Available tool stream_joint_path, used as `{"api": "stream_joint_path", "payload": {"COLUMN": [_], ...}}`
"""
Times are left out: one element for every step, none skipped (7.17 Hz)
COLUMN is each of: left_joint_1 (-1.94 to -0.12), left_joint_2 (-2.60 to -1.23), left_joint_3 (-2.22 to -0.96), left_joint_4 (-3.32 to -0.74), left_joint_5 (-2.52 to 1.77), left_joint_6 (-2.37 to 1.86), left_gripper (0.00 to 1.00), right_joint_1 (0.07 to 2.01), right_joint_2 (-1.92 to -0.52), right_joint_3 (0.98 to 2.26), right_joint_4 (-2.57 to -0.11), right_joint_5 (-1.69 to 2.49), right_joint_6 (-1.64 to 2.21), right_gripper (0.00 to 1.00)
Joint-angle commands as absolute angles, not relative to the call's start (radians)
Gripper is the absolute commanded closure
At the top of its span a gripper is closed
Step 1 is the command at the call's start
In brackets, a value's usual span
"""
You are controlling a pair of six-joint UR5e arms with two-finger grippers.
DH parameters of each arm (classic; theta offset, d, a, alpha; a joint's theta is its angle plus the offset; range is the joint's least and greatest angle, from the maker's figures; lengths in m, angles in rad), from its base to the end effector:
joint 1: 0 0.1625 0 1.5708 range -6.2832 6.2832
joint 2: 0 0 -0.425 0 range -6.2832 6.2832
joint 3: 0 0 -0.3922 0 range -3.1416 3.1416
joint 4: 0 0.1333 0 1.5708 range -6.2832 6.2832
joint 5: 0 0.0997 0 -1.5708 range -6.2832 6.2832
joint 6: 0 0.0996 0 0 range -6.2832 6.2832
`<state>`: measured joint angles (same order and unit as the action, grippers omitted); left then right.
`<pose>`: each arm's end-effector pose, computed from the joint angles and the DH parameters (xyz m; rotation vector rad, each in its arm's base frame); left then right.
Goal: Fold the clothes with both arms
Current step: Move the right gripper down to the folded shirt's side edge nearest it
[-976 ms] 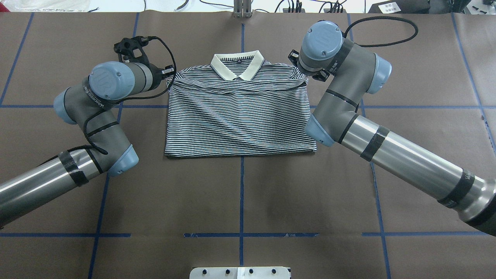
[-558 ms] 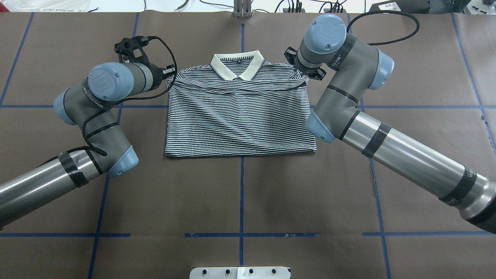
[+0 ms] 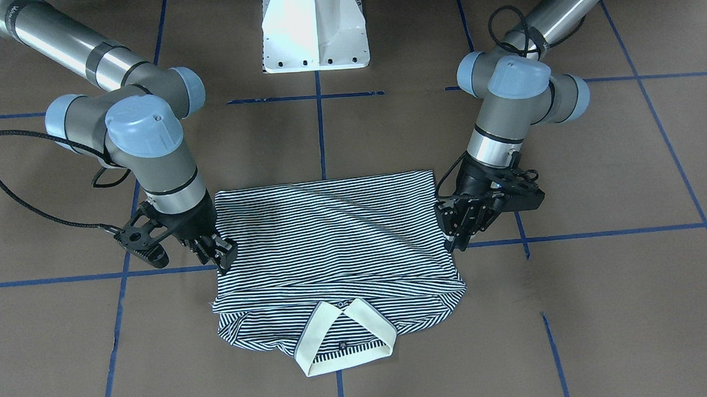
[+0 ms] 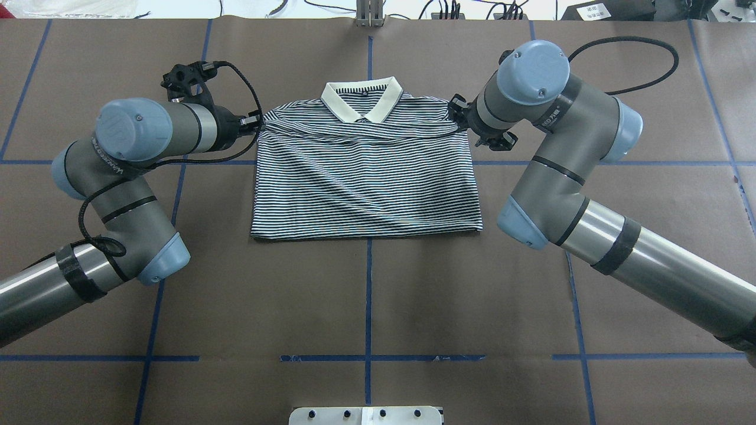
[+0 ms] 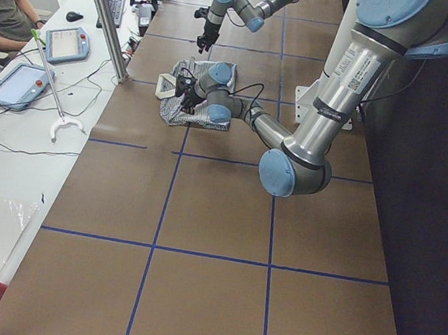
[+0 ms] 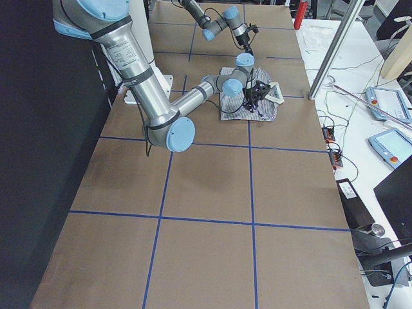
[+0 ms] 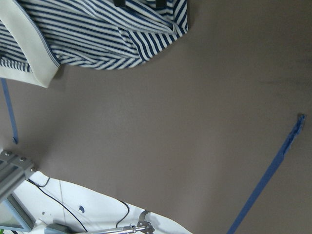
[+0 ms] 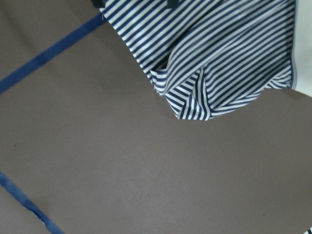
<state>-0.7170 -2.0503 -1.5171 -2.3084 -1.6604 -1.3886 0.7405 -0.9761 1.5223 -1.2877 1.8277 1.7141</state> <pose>0.4337 -0.5431 0.3253 0.4376 1.0906 -0.4204 -0.4524 -0.5598 0.3023 0.0116 -0.8794 0.7213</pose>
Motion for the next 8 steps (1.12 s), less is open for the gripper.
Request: {"api": "stream_joint_path", "payload": {"left_joint_1": [-0.710, -0.712, -0.710, -0.710, -0.710, -0.710, -0.709, -0.710], "left_joint_2": [-2.033, -2.031, -2.031, -2.031, -2.033, -2.033, -2.034, -2.036], "left_joint_3": [-1.583, -1.597, -1.595, -1.597, -1.597, -1.597, -1.597, -1.597], "left_joint_4": [-2.304, -2.306, -2.304, -2.304, -2.304, -2.304, -2.304, -2.304], "left_joint_5": [-1.678, -1.715, -1.724, -1.724, -1.724, -1.724, -1.724, -1.724], "left_joint_6": [-1.397, -1.402, -1.401, -1.401, -1.401, -1.401, -1.401, -1.402], "left_gripper": [0.65, 0.64, 0.64, 0.64, 0.64, 0.64, 0.64, 0.64], "right_joint_1": [0.691, 0.660, 0.644, 0.618, 0.601, 0.576, 0.565, 0.549], "right_joint_2": [-1.021, -1.050, -1.075, -1.112, -1.143, -1.169, -1.172, -1.178], "right_joint_3": [1.616, 1.629, 1.643, 1.673, 1.698, 1.712, 1.713, 1.712], "right_joint_4": [-1.295, -1.293, -1.293, -1.293, -1.293, -1.293, -1.293, -1.293], "right_joint_5": [1.838, 1.830, 1.821, 1.819, 1.813, 1.812, 1.812, 1.803], "right_joint_6": [1.834, 1.863, 1.865, 1.867, 1.868, 1.868, 1.868, 1.870], "right_gripper": [0.41, 0.39, 0.37, 0.36, 0.36, 0.37, 0.37, 0.37]}}
